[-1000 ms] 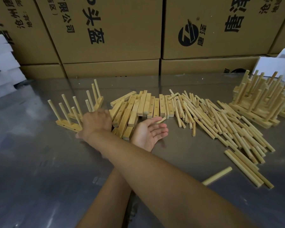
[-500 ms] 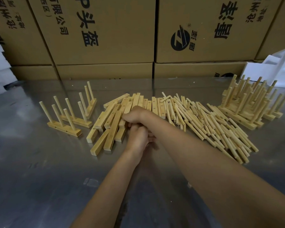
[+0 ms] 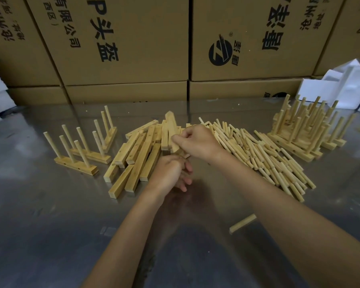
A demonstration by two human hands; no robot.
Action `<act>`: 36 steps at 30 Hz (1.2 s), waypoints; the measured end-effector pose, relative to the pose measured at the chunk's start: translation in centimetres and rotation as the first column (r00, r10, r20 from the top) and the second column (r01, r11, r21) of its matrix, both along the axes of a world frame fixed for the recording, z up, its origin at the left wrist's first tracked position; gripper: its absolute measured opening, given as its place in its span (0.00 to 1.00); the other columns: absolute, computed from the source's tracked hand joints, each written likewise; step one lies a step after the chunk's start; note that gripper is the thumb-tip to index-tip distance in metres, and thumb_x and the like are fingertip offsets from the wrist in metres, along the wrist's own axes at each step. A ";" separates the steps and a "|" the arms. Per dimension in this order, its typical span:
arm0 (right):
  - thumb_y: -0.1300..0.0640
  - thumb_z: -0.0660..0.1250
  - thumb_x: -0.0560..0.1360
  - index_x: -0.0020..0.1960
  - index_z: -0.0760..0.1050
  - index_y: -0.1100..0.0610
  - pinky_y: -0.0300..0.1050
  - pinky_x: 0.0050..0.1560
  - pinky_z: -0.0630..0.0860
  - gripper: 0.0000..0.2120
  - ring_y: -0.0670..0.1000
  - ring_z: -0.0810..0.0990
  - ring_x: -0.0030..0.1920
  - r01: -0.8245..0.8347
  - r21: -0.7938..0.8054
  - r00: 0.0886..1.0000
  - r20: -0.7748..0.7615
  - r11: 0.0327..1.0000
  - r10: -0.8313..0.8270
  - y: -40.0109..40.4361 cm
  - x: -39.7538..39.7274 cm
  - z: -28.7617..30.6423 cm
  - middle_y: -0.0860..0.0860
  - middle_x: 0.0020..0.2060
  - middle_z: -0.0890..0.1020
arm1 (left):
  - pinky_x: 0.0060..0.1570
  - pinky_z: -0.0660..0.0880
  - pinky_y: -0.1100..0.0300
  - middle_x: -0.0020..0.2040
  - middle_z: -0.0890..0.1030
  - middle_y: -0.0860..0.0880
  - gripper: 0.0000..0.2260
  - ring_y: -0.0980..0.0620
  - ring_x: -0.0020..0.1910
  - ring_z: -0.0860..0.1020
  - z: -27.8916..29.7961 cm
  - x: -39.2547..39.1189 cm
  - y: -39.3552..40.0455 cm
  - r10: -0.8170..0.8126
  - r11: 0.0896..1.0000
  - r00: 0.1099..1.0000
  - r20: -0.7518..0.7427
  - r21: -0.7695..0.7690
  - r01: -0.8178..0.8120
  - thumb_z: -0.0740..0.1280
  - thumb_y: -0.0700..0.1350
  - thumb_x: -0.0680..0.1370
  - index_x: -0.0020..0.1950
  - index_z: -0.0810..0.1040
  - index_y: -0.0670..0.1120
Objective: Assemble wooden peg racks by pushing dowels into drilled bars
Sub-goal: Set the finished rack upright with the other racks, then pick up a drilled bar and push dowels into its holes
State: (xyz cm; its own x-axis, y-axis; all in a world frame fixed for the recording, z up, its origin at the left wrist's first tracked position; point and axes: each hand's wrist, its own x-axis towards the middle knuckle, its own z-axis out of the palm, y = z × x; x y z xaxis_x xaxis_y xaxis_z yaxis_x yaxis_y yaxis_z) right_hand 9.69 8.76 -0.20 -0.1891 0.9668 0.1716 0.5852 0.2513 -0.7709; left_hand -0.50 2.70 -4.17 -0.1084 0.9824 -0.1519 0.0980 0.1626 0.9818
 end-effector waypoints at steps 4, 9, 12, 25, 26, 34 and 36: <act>0.48 0.69 0.69 0.32 0.72 0.55 0.46 0.35 0.73 0.14 0.45 0.72 0.28 0.120 0.222 0.990 0.046 0.968 -0.133 -2.9 3.8 -0.6 0.45 0.23 0.74 | 0.20 0.73 0.60 0.38 0.77 0.39 0.11 0.47 0.25 0.77 0.8 0.3 -0.3 0.074 0.997 0.980 0.183 -0.034 -0.069 0.56 0.36 0.83 0.47 0.76 0.38; 0.44 0.67 0.73 0.35 0.69 0.49 0.42 0.29 0.64 0.13 0.44 0.71 0.27 -0.068 0.350 0.940 0.336 0.934 -0.058 -7.4 5.7 -2.7 0.44 0.26 0.73 | 0.38 0.81 0.53 0.49 0.85 0.41 0.17 0.44 0.43 0.85 0.4 0.3 -0.9 -0.096 0.995 0.964 0.249 0.003 0.098 0.60 0.56 0.83 0.61 0.77 0.44; 0.38 0.65 0.74 0.38 0.70 0.46 0.43 0.31 0.63 0.14 0.42 0.71 0.31 -0.142 0.365 0.932 0.361 0.920 0.001 -8.3 5.9 -3.4 0.42 0.30 0.73 | 0.36 0.81 0.57 0.48 0.86 0.40 0.11 0.47 0.40 0.85 -0.1 0.5 -1.0 0.025 1.000 0.978 0.205 0.003 -0.026 0.65 0.51 0.83 0.60 0.78 0.45; 0.53 0.69 0.75 0.46 0.82 0.55 0.48 0.54 0.72 0.05 0.55 0.72 0.57 0.338 0.204 0.855 0.342 0.919 -0.391 -4.2 14.7 -4.9 0.51 0.45 0.81 | 0.33 0.79 0.58 0.41 0.82 0.46 0.10 0.52 0.34 0.78 -0.1 -0.1 -0.6 0.074 0.997 0.961 0.267 -0.016 -0.072 0.62 0.47 0.84 0.61 0.79 0.46; 0.52 0.71 0.74 0.45 0.80 0.54 0.48 0.55 0.71 0.06 0.55 0.72 0.58 0.331 0.179 0.858 0.351 0.926 -0.375 -4.2 14.5 -5.0 0.51 0.46 0.80 | 0.32 0.78 0.58 0.41 0.82 0.46 0.10 0.52 0.34 0.78 -0.1 0.0 -0.6 0.069 0.998 0.962 0.266 -0.016 -0.067 0.62 0.47 0.84 0.61 0.79 0.46; 0.44 0.71 0.71 0.51 0.79 0.55 0.52 0.62 0.68 0.15 0.55 0.71 0.61 0.340 0.208 0.784 0.476 0.917 -0.398 -4.7 13.2 -5.1 0.52 0.54 0.79 | 0.35 0.79 0.60 0.38 0.82 0.49 0.12 0.51 0.38 0.77 -0.1 0.0 -0.8 0.030 1.000 0.971 0.236 -0.010 -0.028 0.62 0.49 0.83 0.62 0.79 0.46; 0.44 0.71 0.71 0.50 0.79 0.55 0.52 0.61 0.68 0.16 0.55 0.72 0.60 0.341 0.242 0.766 0.489 0.908 -0.418 -4.9 12.9 -5.1 0.52 0.52 0.80 | 0.42 0.78 0.56 0.38 0.82 0.49 0.13 0.51 0.40 0.78 -0.1 0.0 -0.8 0.028 1.000 0.974 0.226 -0.007 -0.027 0.60 0.49 0.83 0.63 0.78 0.46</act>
State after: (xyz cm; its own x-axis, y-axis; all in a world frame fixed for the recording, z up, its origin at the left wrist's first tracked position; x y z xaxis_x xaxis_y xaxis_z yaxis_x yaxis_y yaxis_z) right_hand 22.55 3.89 -5.26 0.0911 0.9541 0.2854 0.9541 -0.0015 -0.2996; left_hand -0.46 1.88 -4.30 -0.0973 0.9789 -0.1798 -0.1314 0.1664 0.9773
